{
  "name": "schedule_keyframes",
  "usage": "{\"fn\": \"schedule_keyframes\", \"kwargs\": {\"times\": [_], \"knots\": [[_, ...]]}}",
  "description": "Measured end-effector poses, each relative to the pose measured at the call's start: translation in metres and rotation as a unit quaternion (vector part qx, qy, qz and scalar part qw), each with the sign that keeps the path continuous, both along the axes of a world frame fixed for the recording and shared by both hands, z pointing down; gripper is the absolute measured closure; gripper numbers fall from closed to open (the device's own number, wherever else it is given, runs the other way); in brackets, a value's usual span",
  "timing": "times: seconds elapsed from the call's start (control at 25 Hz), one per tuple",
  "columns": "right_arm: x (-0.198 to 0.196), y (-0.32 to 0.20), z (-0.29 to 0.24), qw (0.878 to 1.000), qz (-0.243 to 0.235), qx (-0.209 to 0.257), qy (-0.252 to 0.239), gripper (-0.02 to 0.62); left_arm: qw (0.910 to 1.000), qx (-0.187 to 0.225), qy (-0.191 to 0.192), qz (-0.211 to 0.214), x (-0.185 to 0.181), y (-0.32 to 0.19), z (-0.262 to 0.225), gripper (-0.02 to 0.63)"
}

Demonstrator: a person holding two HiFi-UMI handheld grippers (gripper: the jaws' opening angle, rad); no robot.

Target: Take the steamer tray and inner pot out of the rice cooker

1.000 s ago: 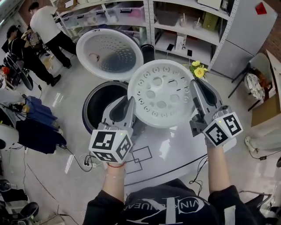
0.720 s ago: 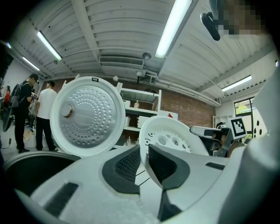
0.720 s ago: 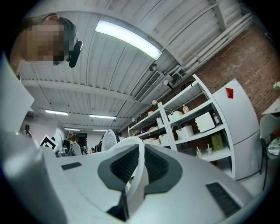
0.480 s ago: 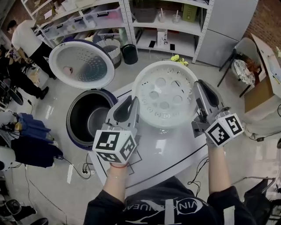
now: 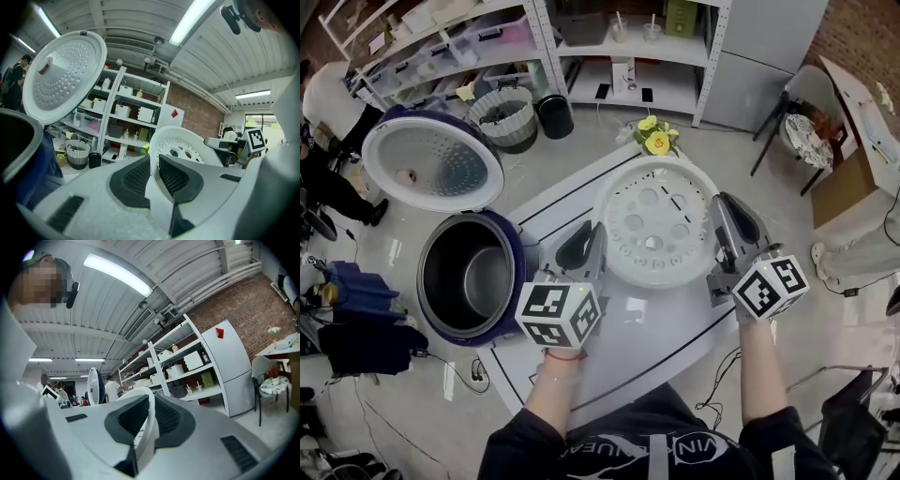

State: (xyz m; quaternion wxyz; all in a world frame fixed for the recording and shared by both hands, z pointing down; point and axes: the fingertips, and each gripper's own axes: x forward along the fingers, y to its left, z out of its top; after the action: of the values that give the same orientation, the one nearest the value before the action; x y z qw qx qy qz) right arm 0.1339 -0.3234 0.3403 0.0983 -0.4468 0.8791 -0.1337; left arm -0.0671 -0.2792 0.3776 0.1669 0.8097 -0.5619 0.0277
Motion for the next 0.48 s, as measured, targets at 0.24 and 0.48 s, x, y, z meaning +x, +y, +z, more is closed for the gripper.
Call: {"fn": "schedule_keyframes", "kwargs": {"times": [0.24, 0.48], "knots": [[0.010, -0.019, 0.057, 0.999, 0.006, -0.050, -0.003, 0.561, 0.9993, -0.034, -0.006, -0.009, 0.009, -0.020, 0.048, 0.549], [0.005, -0.046, 0.109, 0.995, 0.002, -0.100, 0.003, 0.560, 0.9961, -0.080, 0.010, -0.034, 0.004, -0.041, 0.097, 0.551]]}}
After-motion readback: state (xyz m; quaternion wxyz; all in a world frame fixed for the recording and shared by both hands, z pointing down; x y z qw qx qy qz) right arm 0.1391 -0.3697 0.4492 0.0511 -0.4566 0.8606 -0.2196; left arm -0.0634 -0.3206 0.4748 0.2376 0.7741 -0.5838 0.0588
